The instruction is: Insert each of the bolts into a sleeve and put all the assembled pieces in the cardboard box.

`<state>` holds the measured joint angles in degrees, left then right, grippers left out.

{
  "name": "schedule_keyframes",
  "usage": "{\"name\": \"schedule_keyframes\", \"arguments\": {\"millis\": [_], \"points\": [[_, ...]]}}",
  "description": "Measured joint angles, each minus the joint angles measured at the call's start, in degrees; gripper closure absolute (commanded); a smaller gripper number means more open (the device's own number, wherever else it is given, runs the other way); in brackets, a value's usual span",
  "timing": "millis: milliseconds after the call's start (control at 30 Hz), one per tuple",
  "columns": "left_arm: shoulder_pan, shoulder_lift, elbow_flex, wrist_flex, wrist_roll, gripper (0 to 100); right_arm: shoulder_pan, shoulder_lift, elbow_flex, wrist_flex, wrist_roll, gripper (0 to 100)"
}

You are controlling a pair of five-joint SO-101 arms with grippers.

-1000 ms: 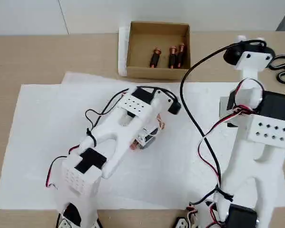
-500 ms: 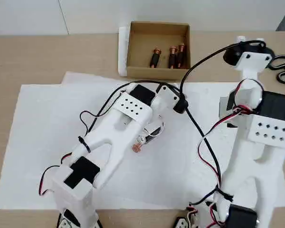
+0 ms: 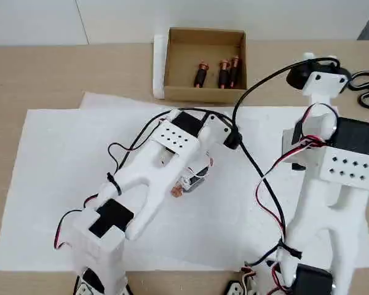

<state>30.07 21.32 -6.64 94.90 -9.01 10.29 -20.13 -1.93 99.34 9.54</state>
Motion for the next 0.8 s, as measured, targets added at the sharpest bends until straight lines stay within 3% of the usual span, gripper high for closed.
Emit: {"name": "schedule_keyframes", "arguments": {"millis": [500, 633, 800], "points": [[0.0, 6.15, 0.44, -4.57, -0.09, 91, 0.0, 0.0, 0.35, 0.0, 0.0, 99.5], [0.0, 6.15, 0.44, -4.66, -0.09, 100, 0.0, 0.0, 0.35, 0.0, 0.0, 99.5], [0.18, 6.15, 0.44, -4.66, -0.35, 99, 0.0, 0.0, 0.35, 0.0, 0.0, 99.5]]}}
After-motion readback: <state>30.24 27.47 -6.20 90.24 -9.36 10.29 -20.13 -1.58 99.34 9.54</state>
